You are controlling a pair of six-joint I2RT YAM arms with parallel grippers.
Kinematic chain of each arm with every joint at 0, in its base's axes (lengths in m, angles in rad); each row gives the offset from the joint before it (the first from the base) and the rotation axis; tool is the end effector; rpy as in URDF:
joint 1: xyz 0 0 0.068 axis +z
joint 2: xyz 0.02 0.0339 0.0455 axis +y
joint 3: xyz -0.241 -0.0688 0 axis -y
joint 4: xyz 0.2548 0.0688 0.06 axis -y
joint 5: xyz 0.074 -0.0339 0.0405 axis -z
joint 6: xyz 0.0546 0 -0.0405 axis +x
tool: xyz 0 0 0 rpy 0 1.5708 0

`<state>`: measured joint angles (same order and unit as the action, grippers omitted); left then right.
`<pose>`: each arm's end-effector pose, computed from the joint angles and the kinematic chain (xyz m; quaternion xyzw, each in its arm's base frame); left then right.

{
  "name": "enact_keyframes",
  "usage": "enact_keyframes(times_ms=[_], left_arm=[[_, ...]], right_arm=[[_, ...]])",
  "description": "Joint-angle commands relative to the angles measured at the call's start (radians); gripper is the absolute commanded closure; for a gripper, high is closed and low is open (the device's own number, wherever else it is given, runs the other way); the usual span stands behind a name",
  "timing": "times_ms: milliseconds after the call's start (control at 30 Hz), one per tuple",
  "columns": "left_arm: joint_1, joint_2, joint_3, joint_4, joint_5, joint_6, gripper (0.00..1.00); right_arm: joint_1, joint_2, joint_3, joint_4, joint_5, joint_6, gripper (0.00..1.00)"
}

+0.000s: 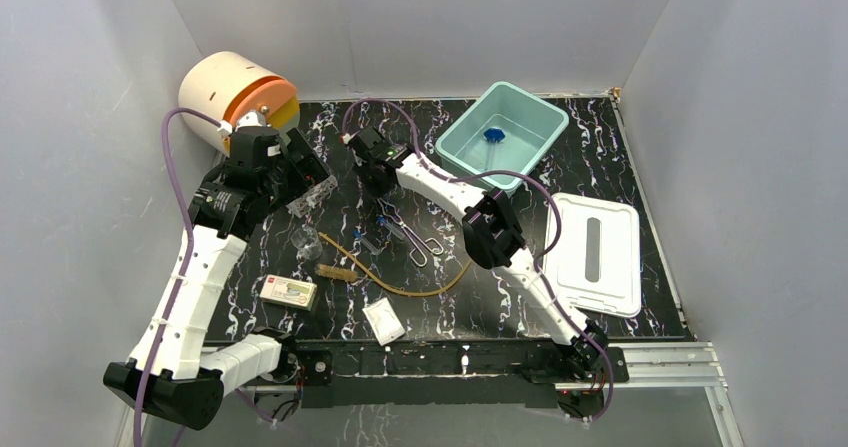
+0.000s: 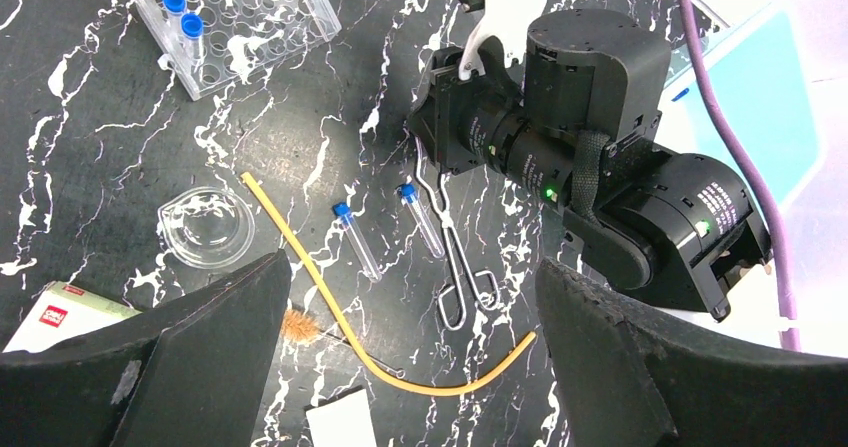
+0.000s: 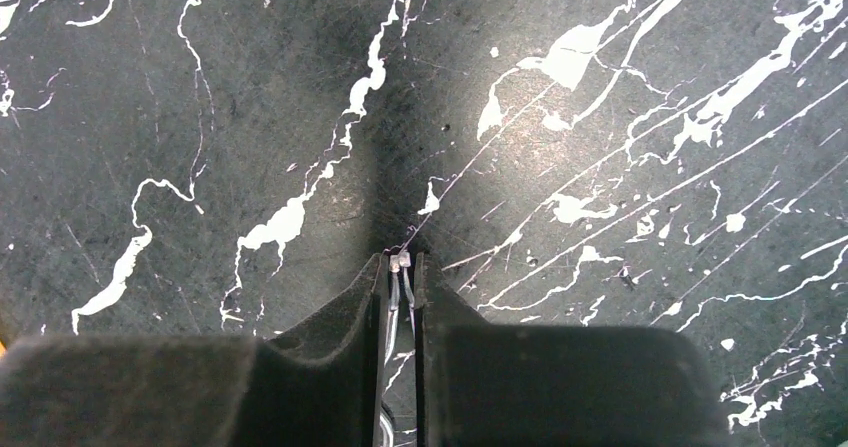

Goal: Organize the chemistry lab equipment

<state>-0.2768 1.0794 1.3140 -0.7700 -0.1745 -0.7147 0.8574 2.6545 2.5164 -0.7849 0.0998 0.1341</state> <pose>0.2431 -0.0592 0.3784 -0.2301 0.8356 -0.1679 0.4697 0.3778 0.4282 0.1483 -0.3202 0.8912 0.1096 0.3021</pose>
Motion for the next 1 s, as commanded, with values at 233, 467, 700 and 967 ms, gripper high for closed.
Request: enact_keyframes(times_ms=[233,467,700,967], left_arm=[[0.003,-0.027,-0.049,0.042,0.058,-0.007,0.08],[0.003,-0.034,-0.118,0.106,0.141,-0.011,0.08],[0.002,-0.007,-0.258,0.329,0.409,0.005,0.09],[-0.014,0.115,-0.403,0.618,0.654,-0.024,0.16]], right_arm=[[-0.051,-0.21,-0.119,0.016,0.076,0.031,1.0],[-0.088,-0.353,-0.251,0.049,0.02,0.087,1.0],[-0.101,-0.515,-0.426,0.118,0.013,0.156,1.0],[-0.125,-0.69,-0.636,0.197,-0.004,0.233,1.0]])
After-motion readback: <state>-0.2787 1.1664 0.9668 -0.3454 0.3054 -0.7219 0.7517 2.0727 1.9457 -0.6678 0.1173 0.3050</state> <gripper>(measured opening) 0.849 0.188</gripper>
